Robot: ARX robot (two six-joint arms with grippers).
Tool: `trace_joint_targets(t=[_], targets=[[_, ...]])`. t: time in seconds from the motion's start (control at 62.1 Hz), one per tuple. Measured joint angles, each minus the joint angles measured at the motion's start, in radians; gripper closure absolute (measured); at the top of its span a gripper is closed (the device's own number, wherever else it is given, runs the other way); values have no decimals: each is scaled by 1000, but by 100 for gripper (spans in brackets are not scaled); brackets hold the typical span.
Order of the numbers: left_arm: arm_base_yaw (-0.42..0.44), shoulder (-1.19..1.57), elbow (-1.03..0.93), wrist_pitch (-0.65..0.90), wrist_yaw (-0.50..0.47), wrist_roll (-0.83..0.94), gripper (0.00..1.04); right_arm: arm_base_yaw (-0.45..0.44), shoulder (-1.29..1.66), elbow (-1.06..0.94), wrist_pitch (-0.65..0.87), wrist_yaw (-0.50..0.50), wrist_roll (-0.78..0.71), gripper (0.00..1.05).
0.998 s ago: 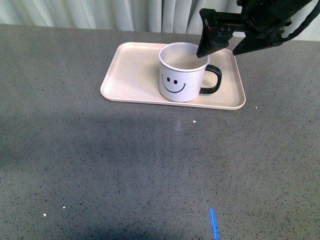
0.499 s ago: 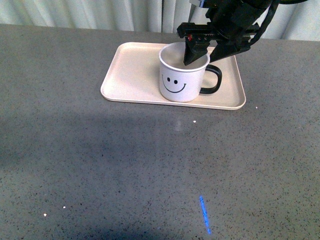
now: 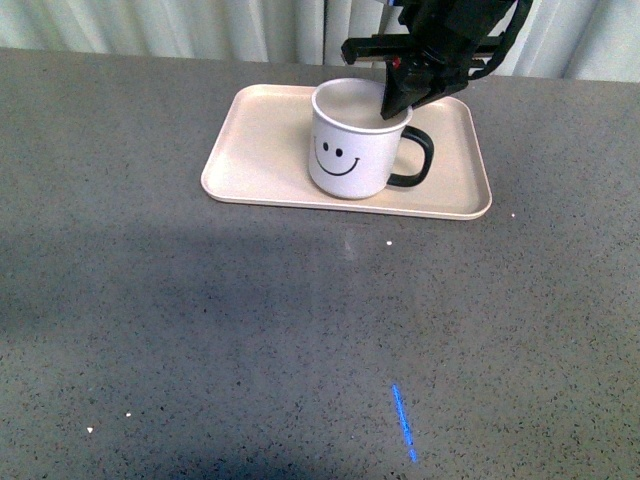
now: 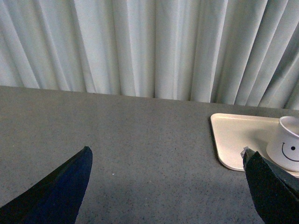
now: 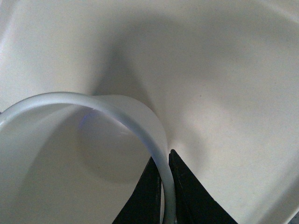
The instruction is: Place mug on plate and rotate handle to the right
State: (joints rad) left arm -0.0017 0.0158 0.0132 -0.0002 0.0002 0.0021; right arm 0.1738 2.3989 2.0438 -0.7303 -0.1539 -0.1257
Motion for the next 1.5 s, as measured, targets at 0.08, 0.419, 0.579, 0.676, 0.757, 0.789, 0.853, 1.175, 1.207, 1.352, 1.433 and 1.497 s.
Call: trace_joint_targets(t=[0.08, 0.419, 0.579, 0.676, 0.757, 0.789, 0.853, 1.175, 1.207, 1.352, 1.433, 1.497], targets=[[0, 0, 0, 0, 0, 0, 9, -8, 10, 50, -40, -17, -51, 103], [0, 0, 0, 0, 0, 0, 9, -53, 36, 150, -108, -56, -336, 103], [0, 0, 0, 0, 0, 0, 9, -52, 51, 147, -106, -100, -420, 103], [0, 0, 0, 0, 0, 0, 9, -49, 68, 147, -106, -97, -445, 103], [0, 0, 0, 0, 0, 0, 9, -48, 80, 147, -106, -92, -457, 103], [0, 0, 0, 0, 0, 0, 9, -48, 85, 147, -106, -90, -460, 103], [0, 0, 0, 0, 0, 0, 9, -48, 87, 147, -106, -93, -466, 103], [0, 0, 0, 0, 0, 0, 9, -50, 89, 171, -121, -105, -499, 70], [0, 0, 0, 0, 0, 0, 9, -50, 89, 187, -129, -111, -502, 65], [0, 0, 0, 0, 0, 0, 9, -61, 77, 259, -141, -158, -500, 43], [0, 0, 0, 0, 0, 0, 9, -71, 5, 194, -36, -131, -532, 29], [0, 0, 0, 0, 0, 0, 9, -77, -87, 80, 93, -116, -557, 19]])
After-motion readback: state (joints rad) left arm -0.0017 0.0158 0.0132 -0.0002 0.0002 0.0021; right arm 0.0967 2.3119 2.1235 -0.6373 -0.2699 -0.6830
